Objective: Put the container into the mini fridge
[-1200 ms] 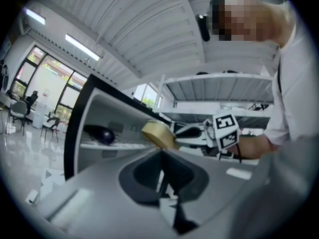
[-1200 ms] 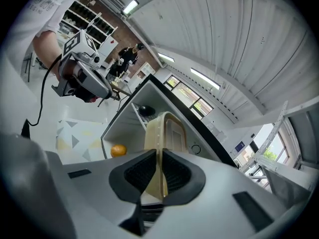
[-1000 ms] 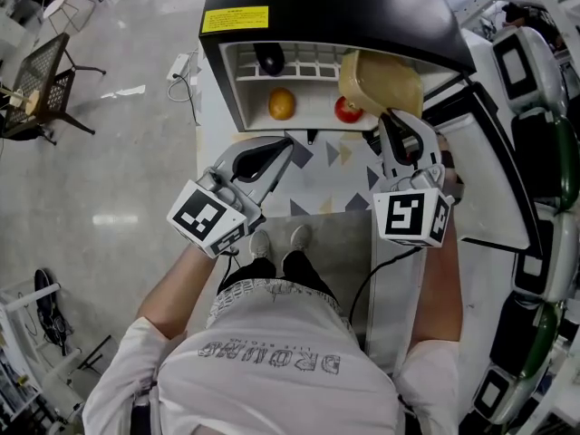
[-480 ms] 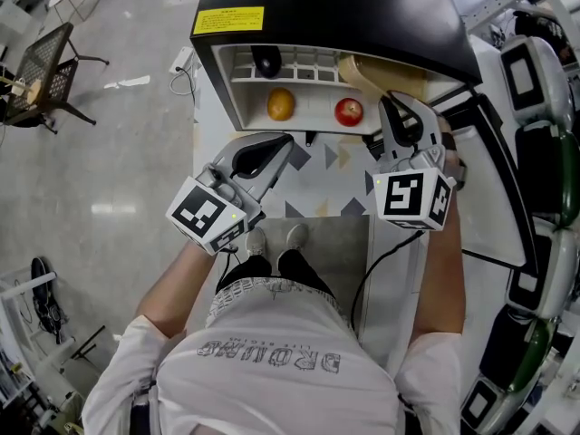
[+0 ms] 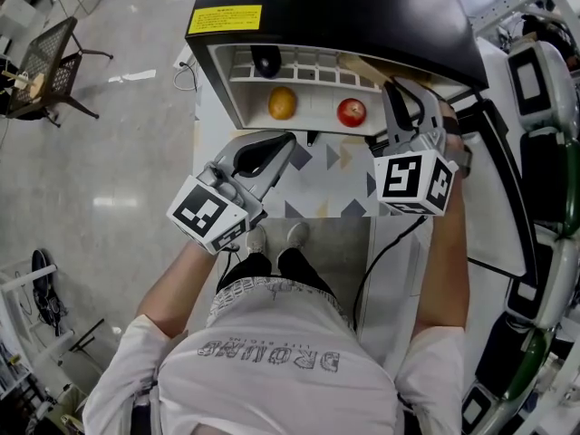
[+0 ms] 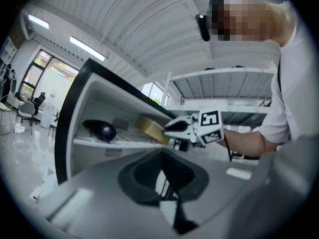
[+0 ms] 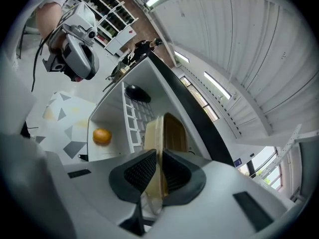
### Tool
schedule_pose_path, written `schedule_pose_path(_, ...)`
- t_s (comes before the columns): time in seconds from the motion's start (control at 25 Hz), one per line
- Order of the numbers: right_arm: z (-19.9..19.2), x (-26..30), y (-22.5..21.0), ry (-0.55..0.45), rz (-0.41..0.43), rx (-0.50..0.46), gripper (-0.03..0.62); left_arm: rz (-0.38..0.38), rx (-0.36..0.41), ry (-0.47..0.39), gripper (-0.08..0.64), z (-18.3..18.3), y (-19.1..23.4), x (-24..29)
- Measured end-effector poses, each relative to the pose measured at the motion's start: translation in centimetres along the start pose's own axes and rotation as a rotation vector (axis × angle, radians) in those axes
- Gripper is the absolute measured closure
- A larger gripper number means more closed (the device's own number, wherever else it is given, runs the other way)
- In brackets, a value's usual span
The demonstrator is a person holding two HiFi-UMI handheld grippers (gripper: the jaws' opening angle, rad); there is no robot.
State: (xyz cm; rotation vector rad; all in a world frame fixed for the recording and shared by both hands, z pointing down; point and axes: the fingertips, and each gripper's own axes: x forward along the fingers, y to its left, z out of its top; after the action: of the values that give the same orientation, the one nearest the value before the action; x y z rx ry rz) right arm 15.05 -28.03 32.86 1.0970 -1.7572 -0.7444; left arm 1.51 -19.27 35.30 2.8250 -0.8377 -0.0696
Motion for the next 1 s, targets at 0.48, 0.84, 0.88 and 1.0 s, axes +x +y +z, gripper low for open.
schedule_pose_path(0.48,0.5,1.4,0.4,-0.020,-0.021,-0.060,0.551,0.022,0.002,0.010,0.552,-0.2,0.3,0.5)
schedule_pose_path(0.84,0.5,1.9,0.8,-0.036,-0.022,-0.062,0.525,0.033,0.007,0.020,0.552,-0.3,0.5,1.0)
schedule_pose_path(0.88,0.6,1.8,0.8,-0.036,-0.018,-0.057,0.517,0.033,0.009,0.022,0.552,-0.3,0.6,1.0)
schedule_pose_path(1.0,0.8,1.8,0.9,-0.034,-0.008,-0.040,0.500,0.034,0.013,0.025,0.552,-0.1,0.6,1.0)
